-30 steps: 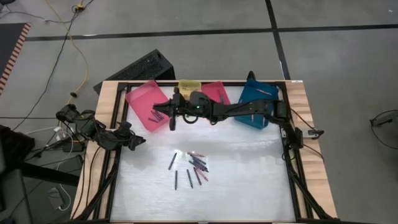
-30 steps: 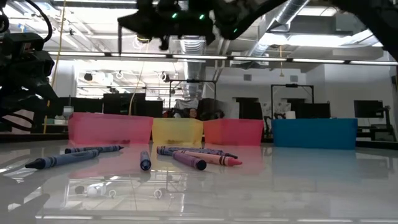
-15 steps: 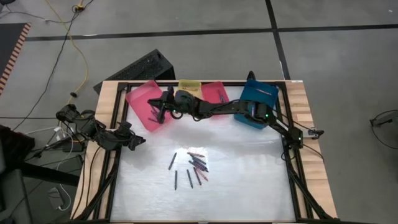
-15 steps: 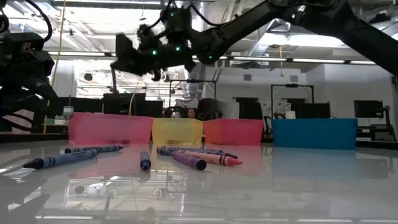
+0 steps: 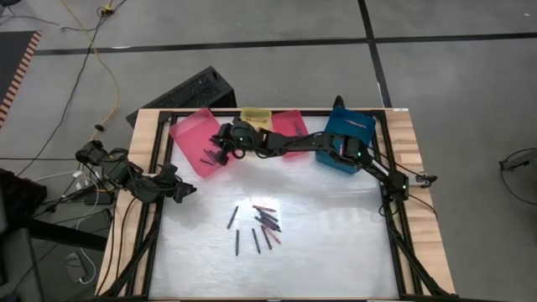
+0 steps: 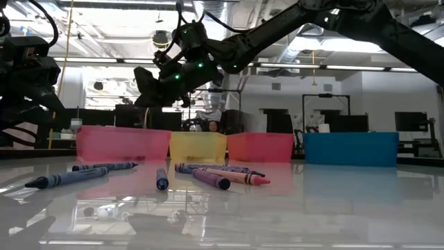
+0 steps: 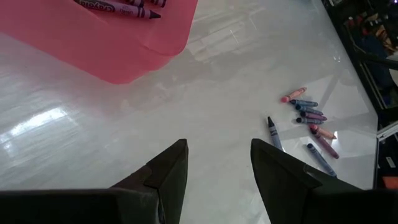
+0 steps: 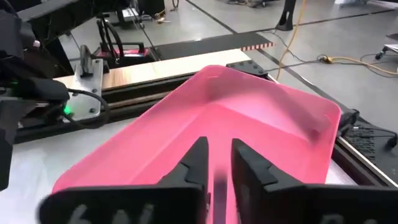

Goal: Sort crayons
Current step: Put the violet crayon into the pink bin, then put the pink crayon into the blue bin

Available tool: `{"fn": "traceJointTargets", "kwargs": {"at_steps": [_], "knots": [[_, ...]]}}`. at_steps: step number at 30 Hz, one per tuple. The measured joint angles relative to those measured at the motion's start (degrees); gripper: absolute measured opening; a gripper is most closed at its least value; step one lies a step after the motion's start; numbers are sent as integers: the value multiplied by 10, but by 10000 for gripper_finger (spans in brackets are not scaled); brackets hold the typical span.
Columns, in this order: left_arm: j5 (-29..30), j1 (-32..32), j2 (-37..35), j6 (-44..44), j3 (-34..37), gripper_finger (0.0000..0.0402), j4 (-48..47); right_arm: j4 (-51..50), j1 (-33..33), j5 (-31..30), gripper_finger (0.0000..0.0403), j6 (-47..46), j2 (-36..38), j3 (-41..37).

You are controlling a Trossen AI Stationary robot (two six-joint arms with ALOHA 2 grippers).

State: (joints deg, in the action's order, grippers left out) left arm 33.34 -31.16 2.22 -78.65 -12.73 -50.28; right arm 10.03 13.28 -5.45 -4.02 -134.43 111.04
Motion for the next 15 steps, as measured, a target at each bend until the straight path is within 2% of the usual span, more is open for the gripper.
{"fn": "traceJointTargets", "kwargs": {"at_steps": [6, 9, 15], "knots": [[0, 0, 0, 0, 0, 165, 0, -3, 0, 14, 117, -3, 6, 0], [0, 0, 0, 0, 0, 165, 0, -56, -3, 38, 130, -6, 34, 0], [-1, 0, 0, 0, 0, 165, 0, -311, -28, 40, 132, -44, 135, 2]]}}
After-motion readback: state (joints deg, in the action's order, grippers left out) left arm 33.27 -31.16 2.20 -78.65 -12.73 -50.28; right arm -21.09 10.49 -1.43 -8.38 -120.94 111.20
